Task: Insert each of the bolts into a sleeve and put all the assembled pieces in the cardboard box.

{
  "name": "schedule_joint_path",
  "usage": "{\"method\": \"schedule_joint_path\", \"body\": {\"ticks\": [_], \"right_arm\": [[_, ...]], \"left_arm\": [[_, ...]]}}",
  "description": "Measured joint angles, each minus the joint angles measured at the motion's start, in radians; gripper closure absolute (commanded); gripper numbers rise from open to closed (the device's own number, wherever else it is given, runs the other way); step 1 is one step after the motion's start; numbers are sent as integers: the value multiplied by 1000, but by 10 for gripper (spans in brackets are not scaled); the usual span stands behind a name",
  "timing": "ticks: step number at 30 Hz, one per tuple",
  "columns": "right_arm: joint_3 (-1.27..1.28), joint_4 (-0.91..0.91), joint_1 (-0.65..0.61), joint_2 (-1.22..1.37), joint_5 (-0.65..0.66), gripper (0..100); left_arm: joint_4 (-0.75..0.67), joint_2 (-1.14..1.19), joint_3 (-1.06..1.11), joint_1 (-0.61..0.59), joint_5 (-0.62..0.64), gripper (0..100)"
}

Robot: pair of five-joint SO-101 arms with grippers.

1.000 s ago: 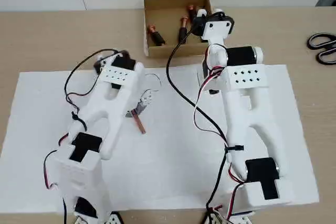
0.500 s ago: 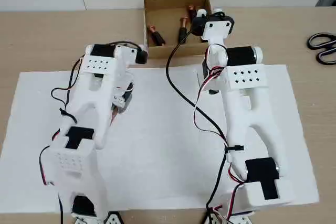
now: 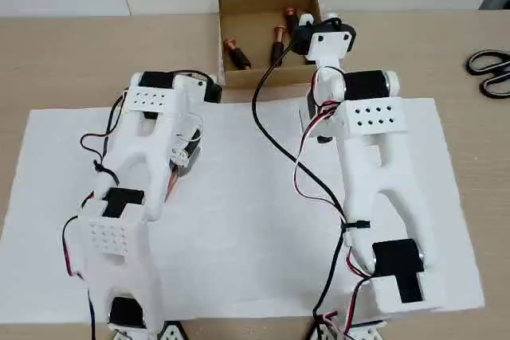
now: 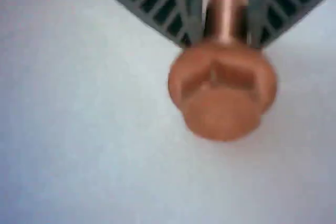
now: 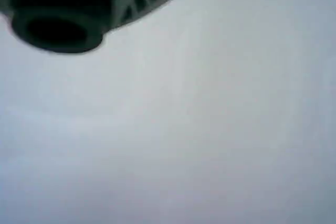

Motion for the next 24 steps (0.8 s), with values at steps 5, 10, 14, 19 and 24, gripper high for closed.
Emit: {"method": "schedule_joint_path", "body": {"ticks": [5,10,14,19,24], "right_arm": [[0,0,2,0,0,992],[0,0,2,0,0,992],[0,0,2,0,0,992],[0,0,2,0,0,992],[0,0,2,0,0,992]], "left_arm": [[-5,0,0,0,0,938],[-35,3,0,0,0,938],[-44,6,0,0,0,938],[-49,6,0,0,0,941],[-63,6,0,0,0,943]]}}
